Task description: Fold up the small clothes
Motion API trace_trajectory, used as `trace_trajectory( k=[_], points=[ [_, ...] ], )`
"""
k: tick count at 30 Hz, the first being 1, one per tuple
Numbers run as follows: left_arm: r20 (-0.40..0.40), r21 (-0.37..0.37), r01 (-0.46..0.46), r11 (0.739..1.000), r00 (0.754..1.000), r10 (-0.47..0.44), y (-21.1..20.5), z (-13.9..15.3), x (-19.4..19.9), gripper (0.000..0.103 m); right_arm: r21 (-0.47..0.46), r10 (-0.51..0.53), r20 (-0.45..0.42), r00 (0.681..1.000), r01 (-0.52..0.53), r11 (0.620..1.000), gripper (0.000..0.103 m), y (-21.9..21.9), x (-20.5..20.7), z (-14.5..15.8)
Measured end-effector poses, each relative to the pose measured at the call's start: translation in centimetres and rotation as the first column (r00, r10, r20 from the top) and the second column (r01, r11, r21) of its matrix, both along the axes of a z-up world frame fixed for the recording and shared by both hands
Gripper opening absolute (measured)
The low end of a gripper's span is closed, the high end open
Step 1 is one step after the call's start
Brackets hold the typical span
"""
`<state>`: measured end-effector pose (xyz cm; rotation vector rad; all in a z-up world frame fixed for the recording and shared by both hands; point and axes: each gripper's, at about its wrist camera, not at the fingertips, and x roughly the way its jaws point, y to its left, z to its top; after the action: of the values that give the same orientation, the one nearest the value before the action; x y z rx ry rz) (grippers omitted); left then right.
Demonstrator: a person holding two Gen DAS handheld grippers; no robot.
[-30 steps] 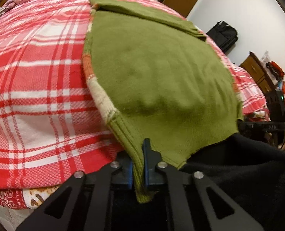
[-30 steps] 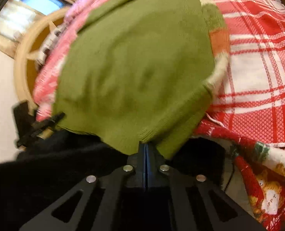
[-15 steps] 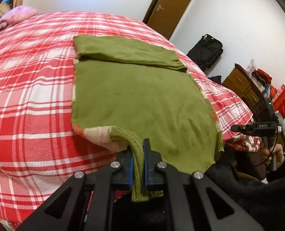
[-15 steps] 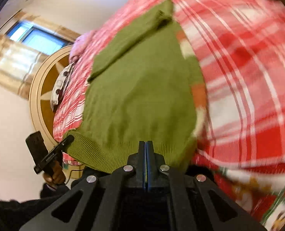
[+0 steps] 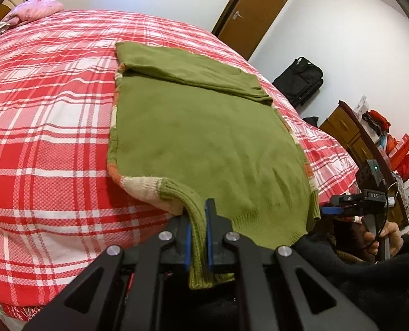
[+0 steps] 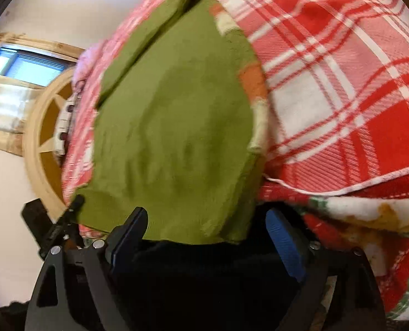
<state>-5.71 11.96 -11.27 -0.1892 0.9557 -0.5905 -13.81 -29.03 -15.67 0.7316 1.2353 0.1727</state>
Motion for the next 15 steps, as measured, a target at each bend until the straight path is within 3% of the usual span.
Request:
trace_trajectory(
  k=[7,8,9,10,15],
  points=[
    [-0.003,-0.003,0.001,1.0,1.0,-0.001,0.0,-0.3,-0.2,0.008,-0.113,0.103,-0.076,0.992,-0.111,0.987,0.086,3.6,1.8,-2.4],
    [-0.007,-0.002,0.0,1.0,1.0,0.0,0.0,-0.4,-0.2,0.008,-0.13,0.11,-0.073,0.991,-0.119,0.984,0.065,3.8,2.1,-2.7],
    [-0.011,0.003,-0.001,1.0,1.0,0.001,0.0,-0.6,-0.2,0.008,-0.13,0.119,-0.078,0.99,-0.128,0.983,0.028,3.8,2.2,-3.0],
    [-0.013,0.01,-0.003,1.0,1.0,0.003,0.0,-0.8,-0.2,0.008,-0.107,0.12,-0.094,0.988,-0.13,0.986,0.02,3.7,2.3,-3.4],
    [-0.026,0.01,-0.019,1.0,0.999,0.019,0.1,-1.0,-0.3,0.008,-0.015,0.117,-0.05,0.992,-0.118,0.993,0.014,2.4,1.7,-1.8]
  ],
)
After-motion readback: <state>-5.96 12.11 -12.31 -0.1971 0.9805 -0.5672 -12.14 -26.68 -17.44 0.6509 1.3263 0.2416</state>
